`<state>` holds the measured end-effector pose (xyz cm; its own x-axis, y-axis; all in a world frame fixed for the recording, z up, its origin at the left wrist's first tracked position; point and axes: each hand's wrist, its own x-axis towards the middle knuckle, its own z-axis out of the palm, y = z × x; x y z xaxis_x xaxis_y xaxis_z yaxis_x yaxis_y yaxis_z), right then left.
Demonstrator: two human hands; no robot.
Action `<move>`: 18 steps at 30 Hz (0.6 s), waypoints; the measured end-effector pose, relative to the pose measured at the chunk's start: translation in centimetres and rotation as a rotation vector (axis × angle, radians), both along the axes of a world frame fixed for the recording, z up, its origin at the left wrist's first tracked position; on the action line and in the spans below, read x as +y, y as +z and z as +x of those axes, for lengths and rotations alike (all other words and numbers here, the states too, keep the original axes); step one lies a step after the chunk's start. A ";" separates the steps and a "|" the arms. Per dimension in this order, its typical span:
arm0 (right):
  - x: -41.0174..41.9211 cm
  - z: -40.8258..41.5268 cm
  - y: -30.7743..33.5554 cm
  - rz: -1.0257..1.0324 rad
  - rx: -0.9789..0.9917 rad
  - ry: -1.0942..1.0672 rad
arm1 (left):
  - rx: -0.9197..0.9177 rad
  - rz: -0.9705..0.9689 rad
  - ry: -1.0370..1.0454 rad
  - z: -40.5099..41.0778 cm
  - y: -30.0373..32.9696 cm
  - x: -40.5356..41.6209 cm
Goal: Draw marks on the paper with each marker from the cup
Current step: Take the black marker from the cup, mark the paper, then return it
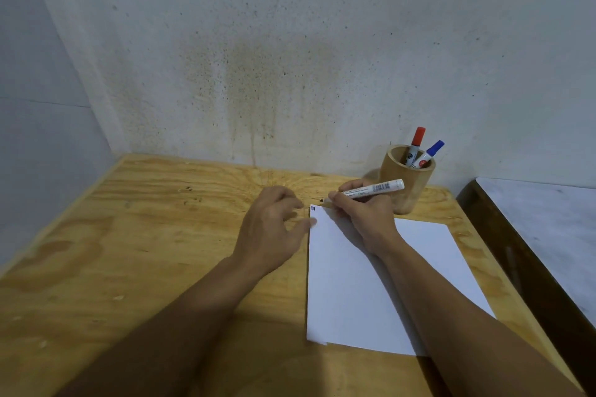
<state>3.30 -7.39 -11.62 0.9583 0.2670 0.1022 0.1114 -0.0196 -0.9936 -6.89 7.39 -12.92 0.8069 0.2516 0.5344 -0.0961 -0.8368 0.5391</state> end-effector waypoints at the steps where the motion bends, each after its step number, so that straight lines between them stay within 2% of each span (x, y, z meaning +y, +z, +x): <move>1: 0.0 -0.2 0.3 0.052 0.033 0.015 | -0.024 -0.037 0.050 0.3 0.1 0.2; 5: 0.2 -1.2 1.6 0.240 0.183 0.058 | 0.127 -0.138 0.161 1.9 0.4 1.3; 8: -0.3 -0.7 2.3 0.210 0.191 0.032 | 0.178 -0.242 0.183 2.6 1.1 1.8; 10: -0.8 -0.4 3.2 0.171 0.153 0.035 | 0.154 -0.540 0.184 2.7 1.8 2.2; 13: -1.4 -0.8 5.5 0.154 0.066 0.050 | 0.122 -1.177 0.028 2.4 4.0 1.9; 15: -1.7 -1.2 6.8 0.118 -0.008 0.075 | 0.140 -1.347 -0.057 2.1 5.4 1.4; 18: -2.0 -1.7 7.9 0.057 -0.090 0.090 | 0.116 -1.451 -0.158 1.9 6.7 0.2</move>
